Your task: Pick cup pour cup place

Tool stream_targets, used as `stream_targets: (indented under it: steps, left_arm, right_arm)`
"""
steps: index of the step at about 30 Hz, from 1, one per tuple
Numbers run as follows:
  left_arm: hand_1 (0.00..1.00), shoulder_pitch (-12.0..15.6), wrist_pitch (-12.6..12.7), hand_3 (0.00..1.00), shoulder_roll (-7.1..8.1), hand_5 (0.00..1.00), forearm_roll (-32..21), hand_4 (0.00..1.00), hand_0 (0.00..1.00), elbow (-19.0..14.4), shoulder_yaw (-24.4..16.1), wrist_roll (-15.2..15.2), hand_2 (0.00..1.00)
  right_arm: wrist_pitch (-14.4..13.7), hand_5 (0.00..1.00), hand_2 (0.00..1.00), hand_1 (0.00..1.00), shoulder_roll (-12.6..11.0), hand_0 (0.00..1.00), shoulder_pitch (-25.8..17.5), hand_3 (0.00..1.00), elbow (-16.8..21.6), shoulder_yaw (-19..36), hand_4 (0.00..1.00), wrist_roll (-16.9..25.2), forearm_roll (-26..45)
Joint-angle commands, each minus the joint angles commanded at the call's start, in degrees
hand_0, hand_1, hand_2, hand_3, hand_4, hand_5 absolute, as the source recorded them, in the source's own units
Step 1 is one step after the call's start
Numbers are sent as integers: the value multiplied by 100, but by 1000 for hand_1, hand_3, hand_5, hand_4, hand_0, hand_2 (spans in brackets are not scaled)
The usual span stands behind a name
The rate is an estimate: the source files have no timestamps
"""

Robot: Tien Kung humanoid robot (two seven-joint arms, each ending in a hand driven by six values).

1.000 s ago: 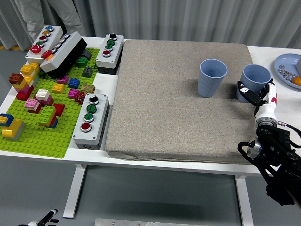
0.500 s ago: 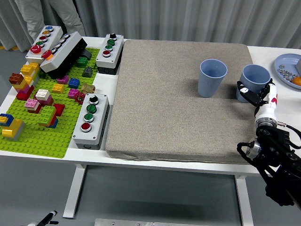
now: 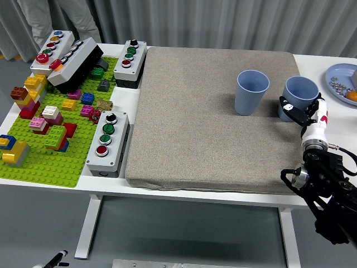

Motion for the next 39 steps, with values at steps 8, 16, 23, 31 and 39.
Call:
stream_targets:
  steps: [8,16,23,31,39]
  left_arm:
    - [800,-6,4,790,18,985,36,635,842,0,-59,6,881]
    - [800,-2,7,791,19,984,35,635,842,0,-72,7,881]
    - [800,3,9,791,15,982,33,635,842,0,-77,9,881]
    - [800,3,8,791,18,982,29,635,841,0,-78,12,880]
    - [800,28,9,791,19,982,25,636,841,0,-81,15,880]
  right_arm:
    - [-156,2,561,640,-288,761,214,641,149,-324,633,-182,-368]
    - [-318,2,567,648,-351,766,289,640,283,-403,634,-342,-902]
    - [-318,2,568,649,-341,767,334,638,335,-474,635,-596,-1892]
    - [-318,2,570,651,-347,769,396,639,288,-473,635,-885,-3028]
    - [-318,2,573,654,-340,771,391,637,268,-433,636,-896,-3010]
